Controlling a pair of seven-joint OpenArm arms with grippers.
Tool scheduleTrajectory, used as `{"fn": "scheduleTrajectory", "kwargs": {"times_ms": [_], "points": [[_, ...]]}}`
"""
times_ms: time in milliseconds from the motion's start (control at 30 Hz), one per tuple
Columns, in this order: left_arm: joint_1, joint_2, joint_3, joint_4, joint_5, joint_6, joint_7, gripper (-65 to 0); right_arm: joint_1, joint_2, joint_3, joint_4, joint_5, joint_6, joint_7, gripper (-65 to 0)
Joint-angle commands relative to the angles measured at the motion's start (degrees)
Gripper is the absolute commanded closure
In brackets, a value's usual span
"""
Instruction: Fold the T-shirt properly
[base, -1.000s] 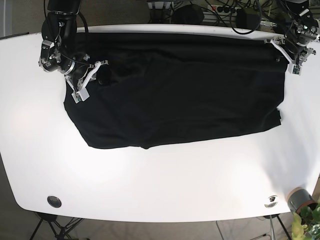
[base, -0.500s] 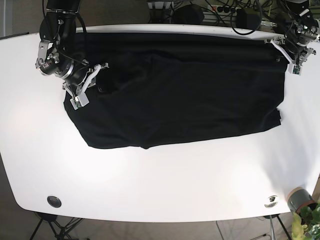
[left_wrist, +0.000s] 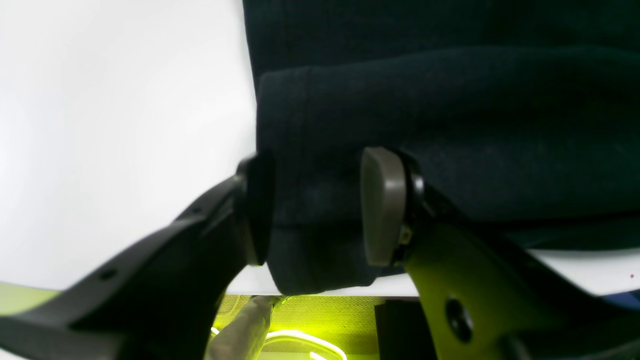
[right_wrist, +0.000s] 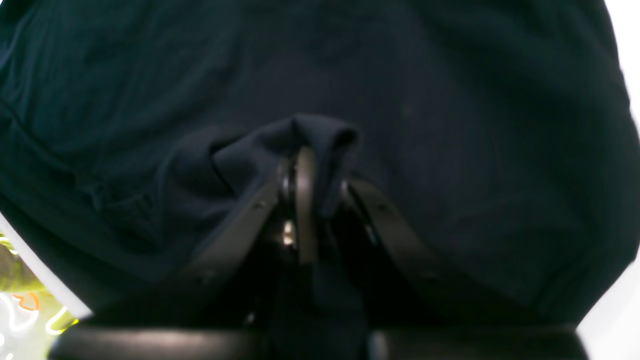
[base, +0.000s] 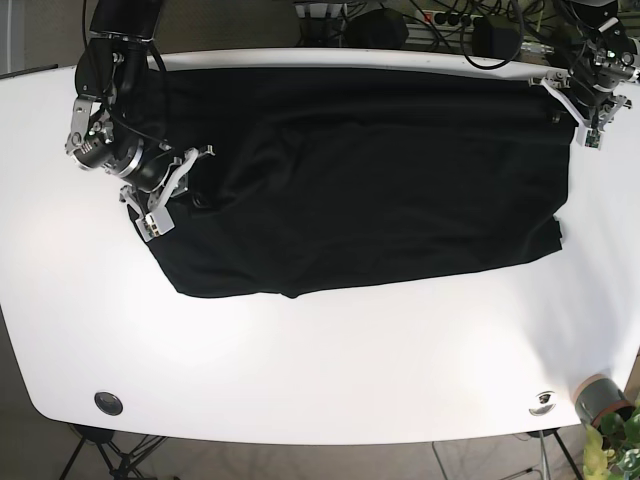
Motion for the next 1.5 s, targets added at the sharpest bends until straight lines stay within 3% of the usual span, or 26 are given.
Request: {"fn": "scheduleTrajectory", "kwargs": {"times_ms": [0,267,467,567,633,767,900,1067,1267,1467], "points": [[0.24,-0.96,-0.34,0.67,-0.33,0.10,-1.07,-25.3,1.72,0.69,0.23,-1.19,0.97,0.40,1.35,-2.5],[0.24,-1.05,-0.34,-2.50,-0.42,0.10,-1.07,-25.3,6.03,0.86,0.23,-8.23,0.97,0.40,1.53,-2.7],[0.85,-1.05,-0.43,-2.50,-0.42,0.10,-1.07,-25.3,7.61,2.62,0.23,-13.24,0.88,0.05,1.62,-4.0],[0.76,-1.05,-0.43,-2.50,-0.42,0.10,-1.07,-25.3,7.96,2.80,0.32,-14.47,0.88,-0.04,2.58,-13.0],[0.76,-1.05,-0.43,-2.50,-0.42,0.10,-1.07,-25.3,7.88,3.50,0.41,-14.99,0.88,-0.04,4.08,-25.2],[0.76,-1.05,-0.52,-2.41,-0.68,0.10,-1.07,-25.3,7.61,5.17,0.41,-14.82,0.97,-0.04,4.34,-42.6],[0.76,-1.05,-0.69,-1.88,-0.86,0.10,-1.07,-25.3,4.89,5.96,2.87,-11.39,1.32,-0.04,4.52,-52.8],[0.59,-1.05,-0.69,-0.74,-1.56,0.10,-0.89,-25.3,-1.53,5.96,8.06,-4.09,1.06,-0.04,4.43,-53.9],[0.68,-0.96,-0.69,2.87,-5.78,0.10,-0.72,-25.3,-9.79,6.05,12.45,1.44,0.97,-0.04,4.43,-53.9],[0.59,-0.78,-0.43,3.39,-5.95,0.10,-0.98,-25.3,-15.33,5.87,14.74,2.32,0.88,-0.04,4.78,-53.7]]}}
